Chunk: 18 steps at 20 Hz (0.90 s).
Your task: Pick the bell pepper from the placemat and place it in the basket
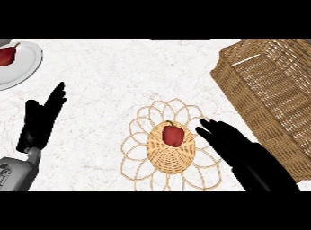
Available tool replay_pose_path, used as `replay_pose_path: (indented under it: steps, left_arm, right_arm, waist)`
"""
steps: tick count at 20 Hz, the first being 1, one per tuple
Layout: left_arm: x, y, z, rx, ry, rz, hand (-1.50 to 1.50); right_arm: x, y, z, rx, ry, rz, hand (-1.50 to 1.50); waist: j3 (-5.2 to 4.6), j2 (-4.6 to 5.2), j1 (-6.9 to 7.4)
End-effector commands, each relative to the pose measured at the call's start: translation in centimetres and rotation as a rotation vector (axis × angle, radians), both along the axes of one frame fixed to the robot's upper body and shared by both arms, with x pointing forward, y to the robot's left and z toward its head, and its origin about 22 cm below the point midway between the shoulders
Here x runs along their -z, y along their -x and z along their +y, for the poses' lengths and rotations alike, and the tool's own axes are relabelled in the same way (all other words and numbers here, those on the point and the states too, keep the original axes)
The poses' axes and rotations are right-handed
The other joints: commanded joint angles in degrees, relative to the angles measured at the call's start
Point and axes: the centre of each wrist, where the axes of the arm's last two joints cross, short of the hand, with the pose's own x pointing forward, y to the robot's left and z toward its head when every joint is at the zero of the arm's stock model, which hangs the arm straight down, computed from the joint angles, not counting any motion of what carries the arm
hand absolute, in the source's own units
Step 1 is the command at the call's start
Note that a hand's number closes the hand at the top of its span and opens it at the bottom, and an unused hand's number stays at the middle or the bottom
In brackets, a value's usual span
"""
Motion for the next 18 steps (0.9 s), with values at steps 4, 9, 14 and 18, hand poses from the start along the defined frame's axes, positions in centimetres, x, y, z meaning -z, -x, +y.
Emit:
replay_pose_path:
  steps: [4,9,14,18]
  left_arm:
    - [-0.3,-1.2,-0.9,0.038,0.005,-0.016,0.00]
    - [-0.7,-3.3,-1.2,0.026,0.009,-0.014,0.00]
    - [0.2,-2.3,-2.4,0.028,-0.006,-0.009,0.00]
    - [-1.0,-1.2,-1.5,0.027,0.002,-0.019,0.00]
  right_arm:
    - [-4.8,2.7,1.1,0.079,0.017,0.046,-1.50]
    - [-4.2,3.8,1.1,0.121,-0.004,-0.017,-1.50]
    - [-3.0,1.4,1.8,0.166,0.019,-0.038,-1.50]
    - [0.5,1.3,3.4,0.165,-0.012,-0.038,-1.50]
  waist:
    - [0.24,0.61,1.42]
    - [0.27,0.63,1.06]
    - [0.28,0.64,1.50]
    - [0.29,0.60,1.69]
